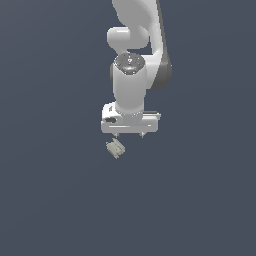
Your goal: Pick up the object and move it to a goal position.
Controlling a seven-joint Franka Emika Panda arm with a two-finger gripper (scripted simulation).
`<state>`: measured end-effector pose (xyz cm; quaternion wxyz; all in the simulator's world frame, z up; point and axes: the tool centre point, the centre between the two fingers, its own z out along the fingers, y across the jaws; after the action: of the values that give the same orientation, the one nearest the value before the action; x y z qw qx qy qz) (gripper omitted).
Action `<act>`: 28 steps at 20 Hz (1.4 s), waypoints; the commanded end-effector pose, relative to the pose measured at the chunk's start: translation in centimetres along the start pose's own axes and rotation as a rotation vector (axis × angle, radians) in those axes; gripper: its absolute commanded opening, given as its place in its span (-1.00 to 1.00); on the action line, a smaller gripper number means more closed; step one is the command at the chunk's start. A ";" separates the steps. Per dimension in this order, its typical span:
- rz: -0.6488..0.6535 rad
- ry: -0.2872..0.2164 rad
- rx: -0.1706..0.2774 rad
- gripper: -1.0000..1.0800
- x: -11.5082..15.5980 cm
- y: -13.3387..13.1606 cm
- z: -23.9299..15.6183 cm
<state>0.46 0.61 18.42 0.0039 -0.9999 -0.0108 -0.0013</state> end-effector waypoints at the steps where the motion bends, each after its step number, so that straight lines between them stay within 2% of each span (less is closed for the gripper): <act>1: 0.000 0.000 0.000 0.92 0.0 0.0 0.0; 10: -0.012 0.013 0.014 0.92 0.5 -1.3 -1.9; 19: -0.024 0.012 0.013 0.92 0.5 -1.1 -1.7; 28: -0.119 0.010 0.007 0.92 0.2 0.2 -0.1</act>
<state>0.73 0.69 18.84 0.0079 -0.9981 -0.0599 -0.0070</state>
